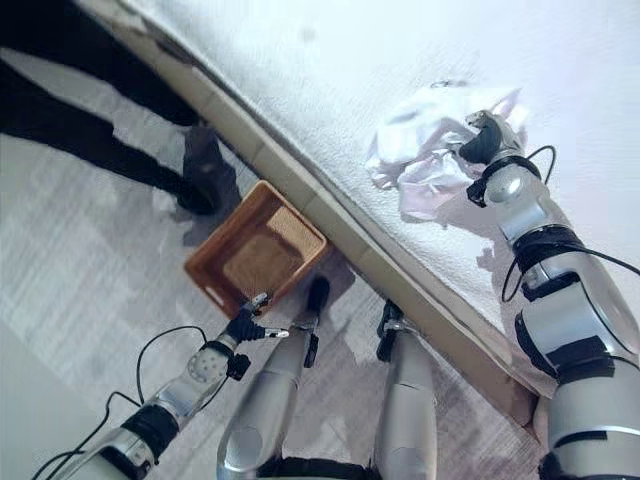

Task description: Pick up clothes into the bucket

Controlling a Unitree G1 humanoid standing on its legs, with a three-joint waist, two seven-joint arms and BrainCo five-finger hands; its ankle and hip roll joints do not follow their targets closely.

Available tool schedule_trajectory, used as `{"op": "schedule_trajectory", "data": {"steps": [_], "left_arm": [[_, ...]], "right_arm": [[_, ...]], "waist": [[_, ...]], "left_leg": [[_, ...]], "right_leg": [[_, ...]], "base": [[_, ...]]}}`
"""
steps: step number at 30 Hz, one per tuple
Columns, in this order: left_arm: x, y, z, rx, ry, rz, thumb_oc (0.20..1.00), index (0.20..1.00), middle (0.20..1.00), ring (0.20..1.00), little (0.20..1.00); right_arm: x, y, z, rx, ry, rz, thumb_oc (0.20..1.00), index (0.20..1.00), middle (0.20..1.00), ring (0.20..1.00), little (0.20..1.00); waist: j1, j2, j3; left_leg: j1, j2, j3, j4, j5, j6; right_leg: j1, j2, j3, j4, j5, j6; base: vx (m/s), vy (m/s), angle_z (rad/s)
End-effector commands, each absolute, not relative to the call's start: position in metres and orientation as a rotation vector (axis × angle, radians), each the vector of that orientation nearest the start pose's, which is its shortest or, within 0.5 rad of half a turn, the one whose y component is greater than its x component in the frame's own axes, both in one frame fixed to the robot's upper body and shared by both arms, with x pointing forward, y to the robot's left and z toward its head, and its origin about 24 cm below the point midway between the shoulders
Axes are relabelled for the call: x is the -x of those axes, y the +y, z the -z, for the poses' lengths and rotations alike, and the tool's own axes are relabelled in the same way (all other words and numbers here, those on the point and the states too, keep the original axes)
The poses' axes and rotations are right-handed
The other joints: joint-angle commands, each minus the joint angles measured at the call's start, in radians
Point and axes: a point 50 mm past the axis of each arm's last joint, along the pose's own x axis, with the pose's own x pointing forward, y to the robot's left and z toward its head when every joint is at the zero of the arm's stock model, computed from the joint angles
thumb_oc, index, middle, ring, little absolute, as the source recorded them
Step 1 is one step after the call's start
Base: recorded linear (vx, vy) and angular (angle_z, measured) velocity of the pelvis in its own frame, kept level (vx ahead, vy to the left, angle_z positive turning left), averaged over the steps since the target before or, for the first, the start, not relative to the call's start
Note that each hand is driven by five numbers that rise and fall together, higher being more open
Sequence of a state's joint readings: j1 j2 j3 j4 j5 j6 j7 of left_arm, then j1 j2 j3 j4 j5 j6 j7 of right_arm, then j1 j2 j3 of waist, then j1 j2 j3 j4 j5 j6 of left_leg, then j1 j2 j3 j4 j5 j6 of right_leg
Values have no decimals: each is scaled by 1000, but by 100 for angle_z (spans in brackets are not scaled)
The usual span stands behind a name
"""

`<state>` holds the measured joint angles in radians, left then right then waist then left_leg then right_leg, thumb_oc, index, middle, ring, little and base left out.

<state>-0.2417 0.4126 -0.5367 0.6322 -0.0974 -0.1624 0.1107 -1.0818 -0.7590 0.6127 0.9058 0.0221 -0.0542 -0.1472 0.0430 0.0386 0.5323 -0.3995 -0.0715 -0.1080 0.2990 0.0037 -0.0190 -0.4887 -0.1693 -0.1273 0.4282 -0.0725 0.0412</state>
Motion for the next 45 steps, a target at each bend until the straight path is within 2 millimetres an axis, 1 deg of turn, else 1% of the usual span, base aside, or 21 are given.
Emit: {"op": "schedule_trajectory", "data": {"steps": [1,5,6,7,8,9,10,11,14,15,18,21,22,23,24,27,29,30,33,37,45], "left_arm": [[-255,171,35,-508,259,313,1000,1000,1000,1000,1000],[-258,179,19,-442,193,260,1000,1000,1000,1000,1000],[-258,180,19,-444,195,261,1000,1000,1000,1000,1000],[-261,184,5,-414,136,228,1000,1000,1000,1000,1000],[-260,184,6,-415,138,230,1000,1000,1000,1000,1000],[-262,190,-7,-397,85,192,1000,1000,1000,1000,1000],[-260,192,-9,-381,74,177,1000,1000,1000,1000,1000],[-260,192,-9,-382,76,178,1000,1000,1000,1000,1000],[-259,199,-36,-377,-39,153,1000,1000,1000,1000,1000],[-259,199,-36,-378,-37,154,1000,1000,1000,1000,1000],[-260,200,-53,-357,-110,132,1000,1000,1000,1000,1000],[-262,196,-59,-359,-140,140,1000,1000,1000,1000,1000],[-266,191,-69,-374,-181,159,1000,1000,1000,1000,1000],[-266,191,-69,-374,-181,159,1000,1000,1000,1000,1000],[-270,182,-75,-370,-205,197,1000,1000,1000,1000,1000],[-273,172,-78,-376,-222,247,1000,1000,1000,1000,1000],[-278,156,-86,-407,-257,319,1000,1000,1000,1000,1000],[-279,156,-86,-407,-257,319,1000,1000,1000,1000,1000],[-284,133,-95,-407,-302,408,1000,1000,1000,1000,1000],[-286,107,-105,-376,-336,532,1000,1000,1000,1000,1000],[-281,64,-120,-227,-298,875,1000,1000,1000,1000,1000]], "right_arm": [[-391,-262,-246,1006,-265,195,200,200,200,200,200],[-378,-266,-229,956,-286,166,200,200,200,200,200],[-377,-266,-228,955,-284,167,200,200,200,200,200],[-369,-268,-218,921,-291,145,200,200,200,200,200],[-368,-268,-217,920,-289,145,200,200,200,200,200],[-359,-269,-207,867,-296,125,200,200,200,200,200],[-355,-267,-201,847,-296,105,200,200,200,200,200],[-354,-268,-200,846,-293,105,200,200,200,200,200],[-339,-261,-190,779,-311,19,200,200,200,200,200],[-338,-261,-190,779,-310,18,200,200,200,200,200],[-323,-251,-188,725,-331,-97,200,200,200,200,200],[-318,-243,-190,682,-349,-163,200,200,200,200,200],[-314,-233,-191,629,-365,-226,200,200,200,200,200],[-314,-233,-191,629,-364,-226,200,200,200,200,200],[-313,-222,-195,565,-389,-293,200,200,200,200,200],[-310,-210,-201,529,-413,-355,200,200,200,200,200],[-305,-190,-212,470,-464,-467,200,200,200,200,200],[-305,-190,-212,470,-464,-466,200,200,200,200,200],[-299,-166,-225,406,-530,-570,200,200,200,200,200],[-295,-144,-234,343,-577,-667,200,200,200,200,200],[-287,-120,-242,271,-596,-806,200,200,200,200,200]], "waist": [[-36,-65,-41],[-60,-74,-115],[-58,-75,-115],[-68,-76,-157],[-67,-76,-157],[-73,-79,-196],[-76,-82,-212],[-74,-83,-212],[-78,-96,-285],[-77,-97,-285],[-84,-108,-347],[-88,-115,-371],[-91,-122,-392],[-91,-121,-392],[-93,-126,-410],[-95,-127,-424],[-102,-127,-447],[-102,-127,-446],[-113,-126,-463],[-123,-123,-471],[-143,-112,-476]], "left_leg": [[43,33,-7,46,-77,-36],[131,44,23,5,-87,-33],[135,44,24,2,-86,-33],[171,46,33,-25,-87,-34],[173,47,33,-27,-86,-34],[204,50,42,-53,-86,-34],[221,50,48,-68,-85,-35],[225,51,48,-71,-84,-35],[284,67,69,-132,-77,-40],[287,67,70,-134,-76,-40],[336,84,82,-190,-62,-45],[362,87,87,-200,-65,-47],[376,93,94,-197,-71,-47],[377,93,95,-197,-71,-47],[389,96,103,-191,-79,-48],[408,99,111,-198,-82,-49],[428,104,113,-206,-85,-50],[429,104,113,-207,-85,-50],[445,109,116,-223,-83,-52],[452,111,117,-231,-80,-52],[452,109,114,-238,-68,-55]], "right_leg": [[112,-8,62,-20,-25,72],[195,6,74,-78,-15,81],[199,7,74,-81,-14,81],[233,12,73,-117,-6,85],[236,12,73,-120,-5,85],[267,20,69,-161,4,89],[286,24,71,-185,11,89],[289,25,70,-189,12,89],[355,41,66,-272,31,94],[358,42,66,-275,32,94],[407,50,55,-312,36,95],[432,53,53,-329,37,93],[451,54,54,-340,37,93],[452,55,54,-341,38,93],[470,58,59,-351,36,91],[491,60,59,-363,35,89],[513,63,58,-373,32,86],[514,63,58,-374,32,86],[531,64,57,-387,31,84],[537,66,57,-394,33,83],[540,62,49,-397,38,86]], "base": [[88,42,-31],[87,13,-43],[89,-12,-26],[68,-15,-20],[123,-38,-9],[82,-34,-12],[81,-34,-8],[45,-25,-11],[99,-53,-21],[64,-26,-18],[99,-34,-10],[81,-28,-2],[49,-21,4],[95,-38,1],[49,-17,-3],[80,-9,-9],[78,-8,-6],[0,0,0],[44,-1,-2],[7,1,-2],[11,2,0]]}}
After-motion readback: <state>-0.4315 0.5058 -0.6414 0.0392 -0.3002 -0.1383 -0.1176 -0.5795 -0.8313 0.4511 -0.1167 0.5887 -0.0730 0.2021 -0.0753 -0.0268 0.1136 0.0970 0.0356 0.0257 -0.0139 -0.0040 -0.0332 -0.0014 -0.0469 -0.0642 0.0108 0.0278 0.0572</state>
